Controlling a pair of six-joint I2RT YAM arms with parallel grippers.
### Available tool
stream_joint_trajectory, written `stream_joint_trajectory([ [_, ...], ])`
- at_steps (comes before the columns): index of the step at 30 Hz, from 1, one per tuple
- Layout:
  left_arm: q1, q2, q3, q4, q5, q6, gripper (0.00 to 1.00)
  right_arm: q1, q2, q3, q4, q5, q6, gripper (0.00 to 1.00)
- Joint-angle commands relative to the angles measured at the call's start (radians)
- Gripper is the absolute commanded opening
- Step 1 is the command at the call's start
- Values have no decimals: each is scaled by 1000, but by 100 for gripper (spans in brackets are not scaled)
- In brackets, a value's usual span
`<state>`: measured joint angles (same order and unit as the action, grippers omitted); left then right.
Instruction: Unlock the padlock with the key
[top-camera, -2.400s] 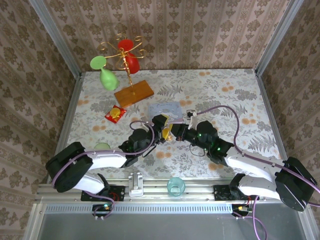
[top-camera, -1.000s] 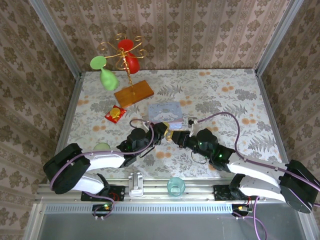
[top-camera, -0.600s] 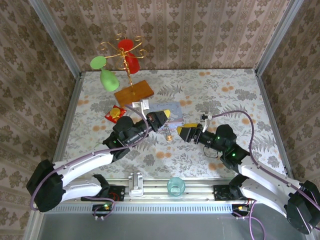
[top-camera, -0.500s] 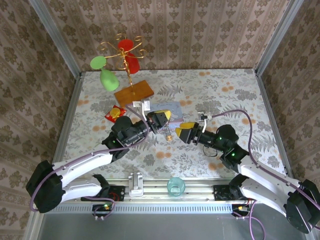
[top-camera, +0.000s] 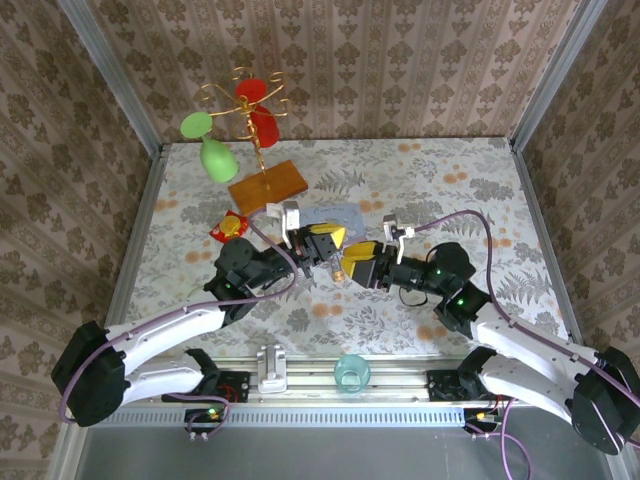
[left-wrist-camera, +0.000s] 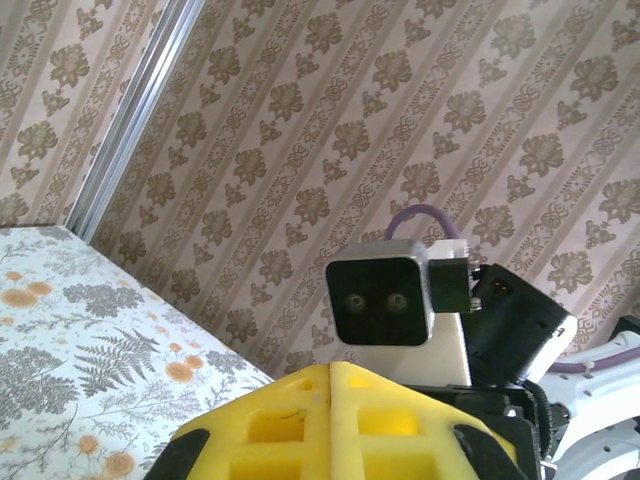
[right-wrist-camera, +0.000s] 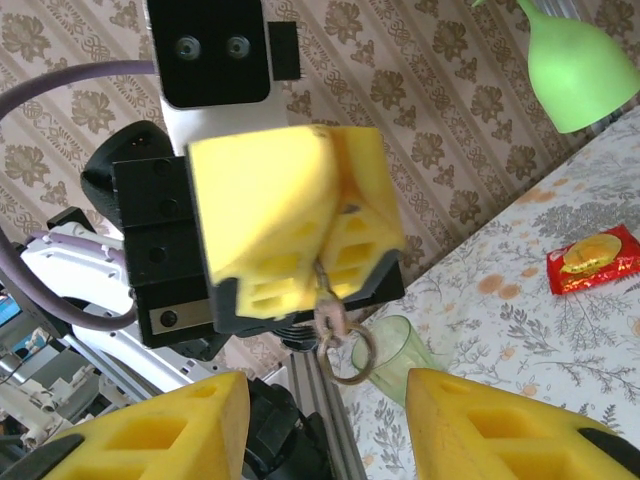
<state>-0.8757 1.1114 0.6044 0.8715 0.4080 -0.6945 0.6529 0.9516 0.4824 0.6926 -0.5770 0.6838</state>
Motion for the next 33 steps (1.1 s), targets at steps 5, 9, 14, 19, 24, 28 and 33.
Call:
stream_joint_trajectory([
  [5,-31,-1,-14,80,9,43,0,18,32,18,93,-2,-7,42],
  [9,-42,-4,-22,91,-9,44,0,22,41,36,101,-6,-13,39],
  [14,-44,-28,-25,61,-17,56,0,22,30,27,117,5,-11,31],
  [19,-48,-28,-30,69,-23,43,0,33,10,43,75,10,-13,26],
  [24,-62,-15,-13,78,-11,45,0,40,8,28,120,30,-2,25],
  [28,-64,-27,-17,48,-11,64,0,44,11,40,123,13,6,17],
  [33,-62,-40,-22,41,-23,64,0,43,-7,28,125,16,3,5],
])
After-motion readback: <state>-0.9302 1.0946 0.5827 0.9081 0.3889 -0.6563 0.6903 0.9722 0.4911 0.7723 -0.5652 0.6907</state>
